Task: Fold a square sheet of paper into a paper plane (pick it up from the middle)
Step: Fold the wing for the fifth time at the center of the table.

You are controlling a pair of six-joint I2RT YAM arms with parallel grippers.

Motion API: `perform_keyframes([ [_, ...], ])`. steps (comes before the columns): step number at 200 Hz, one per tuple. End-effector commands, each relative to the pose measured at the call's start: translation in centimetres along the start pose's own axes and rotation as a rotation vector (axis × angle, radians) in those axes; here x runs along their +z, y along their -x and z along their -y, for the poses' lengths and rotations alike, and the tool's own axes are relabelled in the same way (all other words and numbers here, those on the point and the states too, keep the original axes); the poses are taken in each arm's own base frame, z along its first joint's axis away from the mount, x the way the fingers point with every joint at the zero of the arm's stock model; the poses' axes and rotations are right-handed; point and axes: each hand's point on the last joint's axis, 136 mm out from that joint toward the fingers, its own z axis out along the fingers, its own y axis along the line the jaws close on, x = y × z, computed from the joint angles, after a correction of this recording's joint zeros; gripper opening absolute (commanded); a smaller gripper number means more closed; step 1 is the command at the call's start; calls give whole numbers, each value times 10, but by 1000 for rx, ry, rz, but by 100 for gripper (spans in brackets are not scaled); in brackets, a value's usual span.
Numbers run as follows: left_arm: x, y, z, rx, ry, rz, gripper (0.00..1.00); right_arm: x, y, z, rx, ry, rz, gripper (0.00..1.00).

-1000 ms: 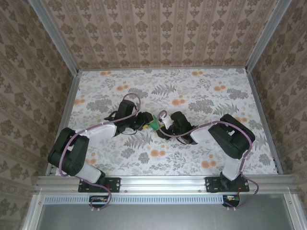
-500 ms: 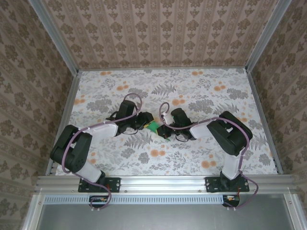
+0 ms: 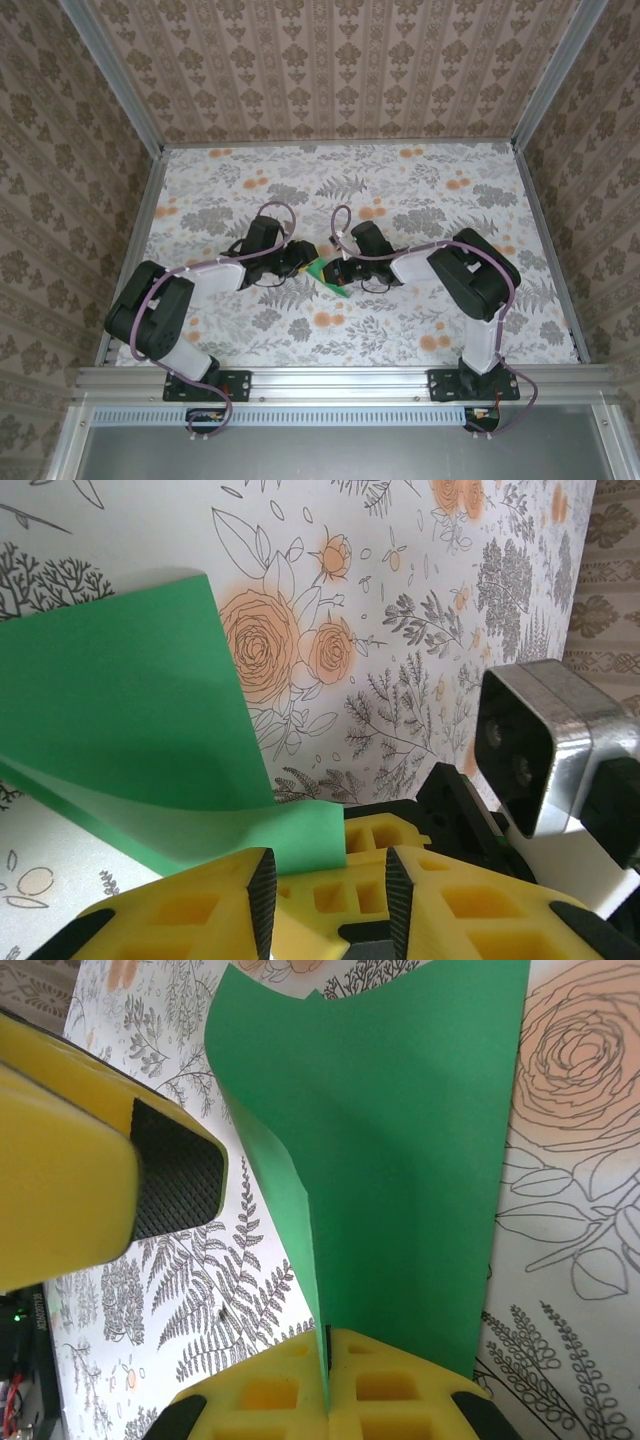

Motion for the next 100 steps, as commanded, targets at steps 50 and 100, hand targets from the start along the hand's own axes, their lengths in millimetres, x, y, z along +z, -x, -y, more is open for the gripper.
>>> perform_keyframes([
  [50, 10, -4, -9, 13, 4, -16, 32, 6, -12, 4, 51, 9, -83, 10],
  [100, 15, -5, -23, -5, 43, -23, 28, 2, -8, 0, 66, 22, -82, 17],
])
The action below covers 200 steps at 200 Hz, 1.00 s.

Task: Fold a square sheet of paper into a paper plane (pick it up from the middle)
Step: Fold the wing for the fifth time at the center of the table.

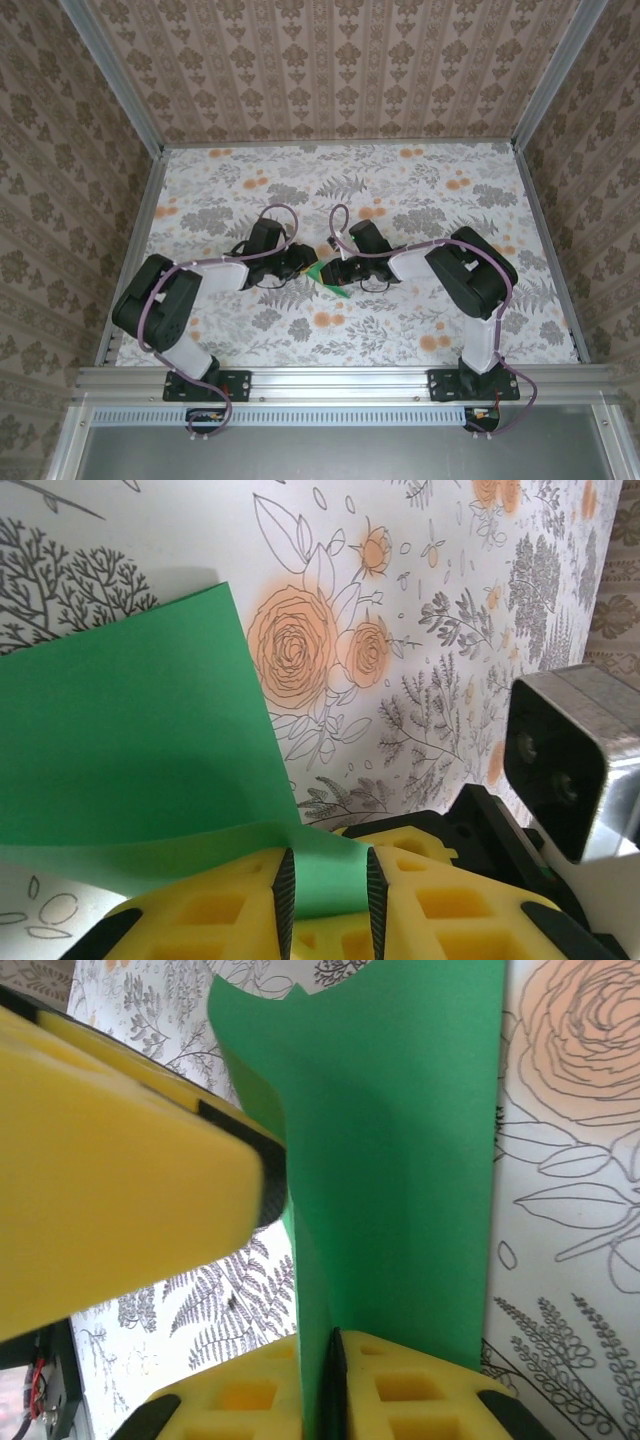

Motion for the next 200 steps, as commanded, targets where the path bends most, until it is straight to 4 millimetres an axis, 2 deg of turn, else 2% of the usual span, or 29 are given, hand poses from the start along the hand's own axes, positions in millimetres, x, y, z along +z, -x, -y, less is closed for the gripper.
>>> perform_keyframes([
  [1, 4, -3, -8, 9, 20, -8, 28, -1, -3, 2, 34, 6, -33, 18],
  [30, 7, -5, -17, -2, 44, -17, 27, -6, 1, -6, 35, 23, -25, 21],
  [94, 9, -5, -17, -4, 45, -27, 27, -21, 1, -13, -14, -8, -30, 27],
  [149, 10, -5, -15, 2, 38, -35, 27, -31, -14, -5, -50, -70, -65, 27],
  [200, 9, -4, -11, 12, 28, -35, 27, -26, -22, 6, -33, -90, -79, 22],
])
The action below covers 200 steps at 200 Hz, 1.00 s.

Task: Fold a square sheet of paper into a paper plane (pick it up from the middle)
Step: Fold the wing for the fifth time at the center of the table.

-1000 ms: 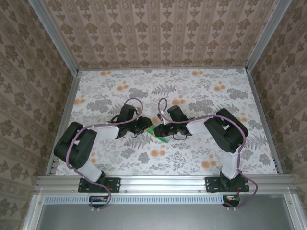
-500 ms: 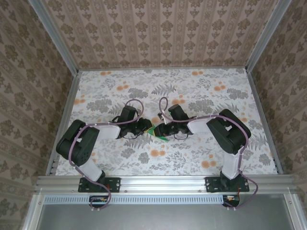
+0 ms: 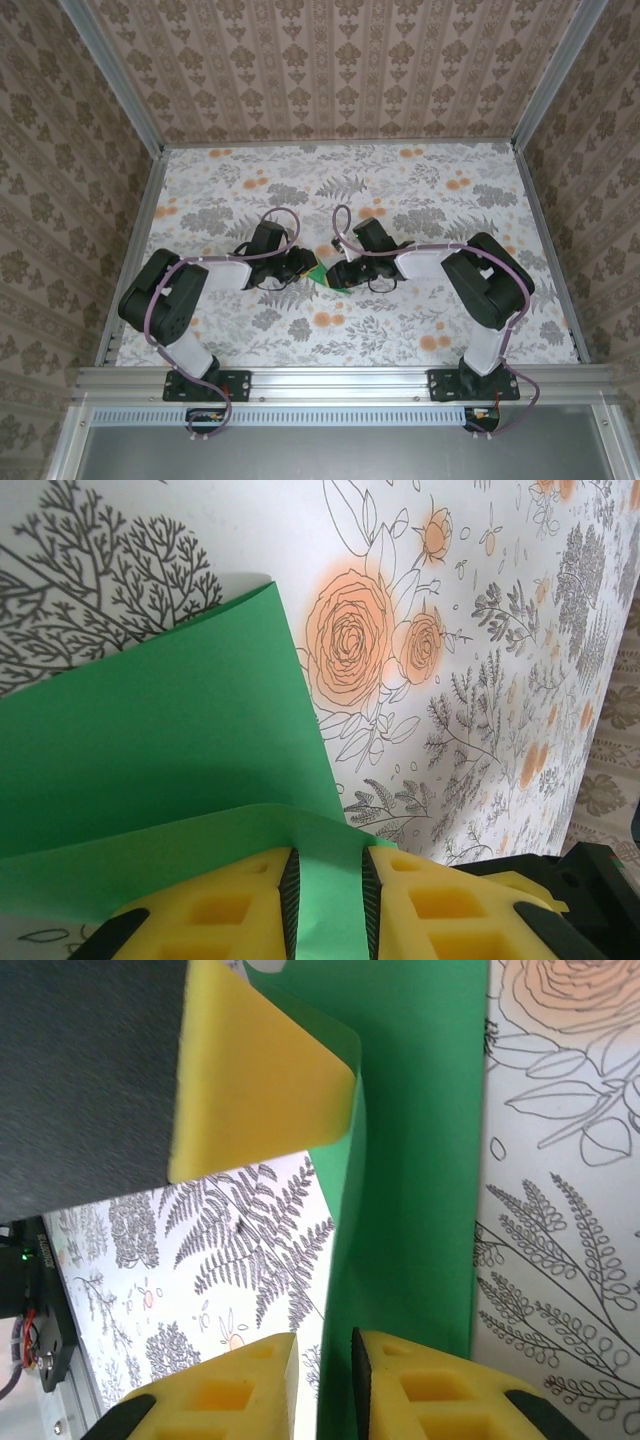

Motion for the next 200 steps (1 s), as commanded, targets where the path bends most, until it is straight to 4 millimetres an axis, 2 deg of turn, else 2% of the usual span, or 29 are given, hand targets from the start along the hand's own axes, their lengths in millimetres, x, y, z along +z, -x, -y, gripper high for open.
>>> perform_keyframes([
  [1, 1, 0, 3, 30, -7, -15, 27, 0, -9, 9, 6, -30, -14, 22],
  [51, -2, 2, 8, 48, -20, -14, 27, 3, -13, 12, 40, -22, -17, 12],
  [103, -10, 1, 21, 80, -63, -10, 29, 11, -24, 19, 108, -7, -47, 11],
  [139, -16, -7, 33, 115, -100, -19, 32, 16, -30, 27, 147, -23, -68, 11],
  [200, -5, -18, 19, 91, -70, -40, 30, 12, -25, 22, 159, -10, -60, 14],
])
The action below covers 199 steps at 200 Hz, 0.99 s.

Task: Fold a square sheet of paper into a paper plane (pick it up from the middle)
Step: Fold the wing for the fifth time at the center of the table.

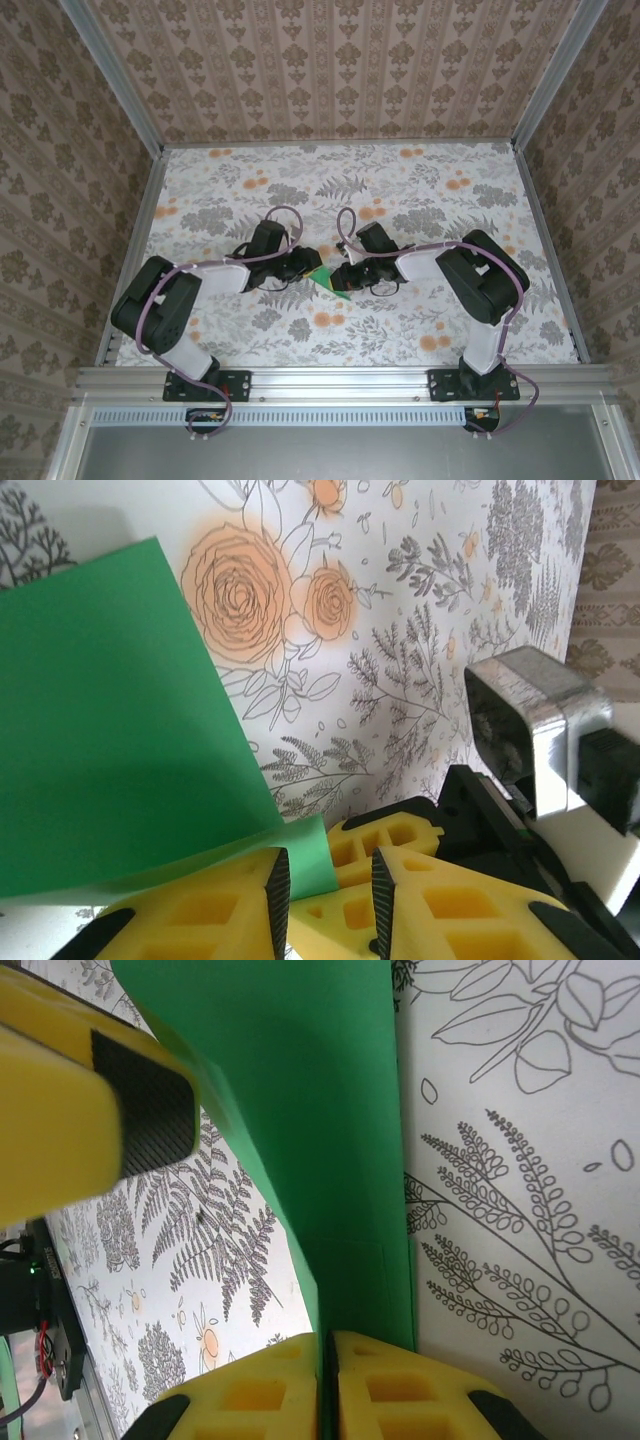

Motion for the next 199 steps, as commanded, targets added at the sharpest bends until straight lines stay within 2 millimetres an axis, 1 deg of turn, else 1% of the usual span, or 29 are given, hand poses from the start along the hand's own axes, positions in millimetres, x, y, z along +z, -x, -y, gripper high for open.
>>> perform_keyframes([
  [1, 4, -6, -5, 6, 3, -12, 30, 4, -11, 12, 48, -30, -36, 14],
  [32, 10, -2, -13, -11, 26, -6, 27, -1, -8, 3, 39, -12, -32, 18],
  [70, 16, 0, -20, -22, 63, -16, 25, -12, -2, -14, 55, 22, -23, 23],
  [84, 16, 0, -23, -23, 74, -20, 25, -16, -3, -15, 58, 10, -25, 25],
  [132, 15, -3, -22, -16, 67, -26, 25, -24, -12, -15, 63, -13, -54, 27],
  [157, 14, -4, -22, -16, 65, -28, 25, -24, -18, -14, 81, -15, -71, 24],
  [175, 13, -4, -21, -14, 62, -27, 25, -22, -22, -10, 96, -20, -83, 19],
  [187, 13, -5, -21, -13, 63, -28, 25, -21, -25, -9, 100, -17, -91, 13],
  [199, 12, -5, -21, -13, 61, -26, 25, -19, -28, -5, 103, -25, -102, 11],
])
